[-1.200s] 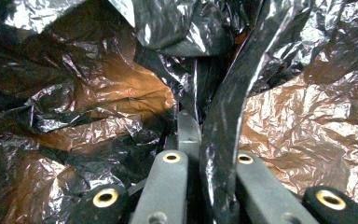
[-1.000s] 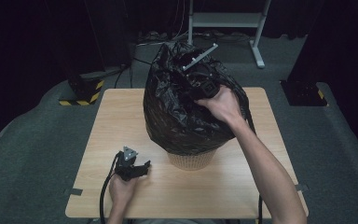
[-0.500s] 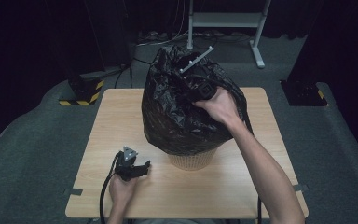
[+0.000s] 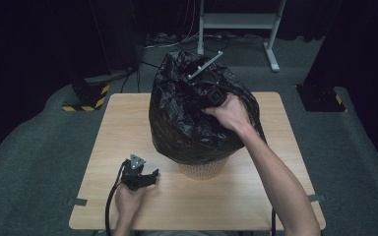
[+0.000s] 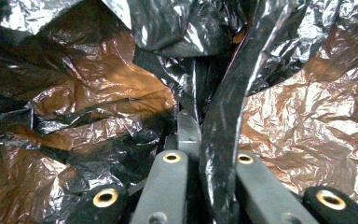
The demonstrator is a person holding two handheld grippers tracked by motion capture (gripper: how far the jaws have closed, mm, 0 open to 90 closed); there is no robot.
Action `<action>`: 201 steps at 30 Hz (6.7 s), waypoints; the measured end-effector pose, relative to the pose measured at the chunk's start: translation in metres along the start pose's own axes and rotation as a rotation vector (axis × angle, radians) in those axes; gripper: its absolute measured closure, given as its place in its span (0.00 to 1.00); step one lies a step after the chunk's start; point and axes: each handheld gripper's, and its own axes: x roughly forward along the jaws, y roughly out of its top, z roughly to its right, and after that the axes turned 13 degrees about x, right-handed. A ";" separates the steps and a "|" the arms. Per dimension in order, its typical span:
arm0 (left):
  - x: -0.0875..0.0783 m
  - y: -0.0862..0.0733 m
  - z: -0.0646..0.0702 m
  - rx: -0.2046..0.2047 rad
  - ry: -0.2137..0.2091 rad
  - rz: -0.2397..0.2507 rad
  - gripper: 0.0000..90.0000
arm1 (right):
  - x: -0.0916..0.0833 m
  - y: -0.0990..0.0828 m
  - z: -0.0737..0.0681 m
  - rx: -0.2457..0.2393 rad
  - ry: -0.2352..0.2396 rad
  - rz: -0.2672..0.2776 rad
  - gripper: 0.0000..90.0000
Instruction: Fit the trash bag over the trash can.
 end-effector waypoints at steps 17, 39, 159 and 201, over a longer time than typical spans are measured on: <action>0.000 0.000 0.000 0.001 0.000 0.000 0.27 | 0.007 -0.005 0.006 0.010 -0.013 -0.025 0.99; 0.000 0.000 0.000 0.001 0.001 0.000 0.27 | 0.023 -0.007 0.007 0.022 -0.018 -0.082 0.99; 0.000 0.000 0.000 0.006 -0.001 0.002 0.27 | 0.044 -0.004 0.020 0.069 -0.083 -0.106 0.90; 0.000 0.000 0.000 0.006 0.000 0.002 0.27 | -0.065 -0.072 0.062 0.178 -0.116 0.269 0.77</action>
